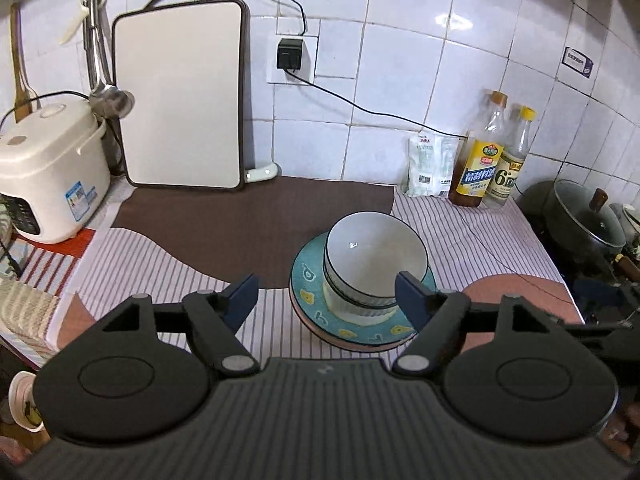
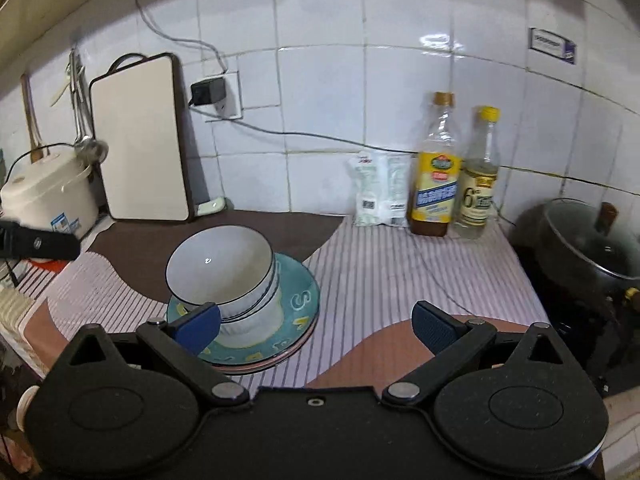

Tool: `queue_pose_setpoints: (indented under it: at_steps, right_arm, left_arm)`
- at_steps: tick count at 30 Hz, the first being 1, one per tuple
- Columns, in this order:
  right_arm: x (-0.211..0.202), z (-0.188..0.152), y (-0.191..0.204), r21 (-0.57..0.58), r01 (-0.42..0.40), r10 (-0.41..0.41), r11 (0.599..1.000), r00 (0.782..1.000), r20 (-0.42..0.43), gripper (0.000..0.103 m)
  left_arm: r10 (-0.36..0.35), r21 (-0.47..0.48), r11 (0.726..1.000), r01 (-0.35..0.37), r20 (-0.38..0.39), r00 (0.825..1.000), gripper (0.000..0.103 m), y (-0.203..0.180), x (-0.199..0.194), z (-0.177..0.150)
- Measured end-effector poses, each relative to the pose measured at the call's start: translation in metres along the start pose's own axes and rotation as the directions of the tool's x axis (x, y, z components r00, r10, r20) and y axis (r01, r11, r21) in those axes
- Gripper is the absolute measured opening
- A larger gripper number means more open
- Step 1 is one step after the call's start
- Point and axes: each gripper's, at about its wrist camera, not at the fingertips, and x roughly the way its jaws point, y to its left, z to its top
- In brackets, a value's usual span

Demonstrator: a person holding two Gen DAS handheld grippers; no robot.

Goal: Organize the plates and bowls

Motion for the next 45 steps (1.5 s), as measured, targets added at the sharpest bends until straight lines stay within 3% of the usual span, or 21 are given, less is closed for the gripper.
queue_pose_setpoints:
  at_steps: [9, 24, 35, 45]
  right_arm:
    - [-0.029, -0.006, -0.001, -0.019, 0.053, -0.053, 0.998, 0.999, 0.005, 0.103]
    - [-0.052, -0.018, -0.005, -0.027, 0.084, -0.084, 0.996, 0.996, -0.012, 0.103]
    - [-0.068, -0.015, 0.0, -0.058, 0.145, -0.145, 0.988, 0.989, 0.008, 0.103]
    - [-0.071, -0.018, -0.005, -0.044, 0.151, -0.152, 0.988, 0.988, 0.0, 0.103]
  left_arm:
    - [-0.002, 0.03, 1.0, 0.001, 0.032, 0.999, 0.091, -0.012, -0.03, -0.021]
    - [0.028, 0.015, 0.999, -0.029, 0.062, 0.998, 0.096, -0.016, -0.049, -0.036]
    - [0.041, 0.024, 0.999, -0.042, 0.059, 0.997, 0.1, -0.019, -0.043, -0.04]
    - [0.052, 0.027, 0.998, -0.054, 0.063, 0.997, 0.103, -0.027, -0.037, -0.05]
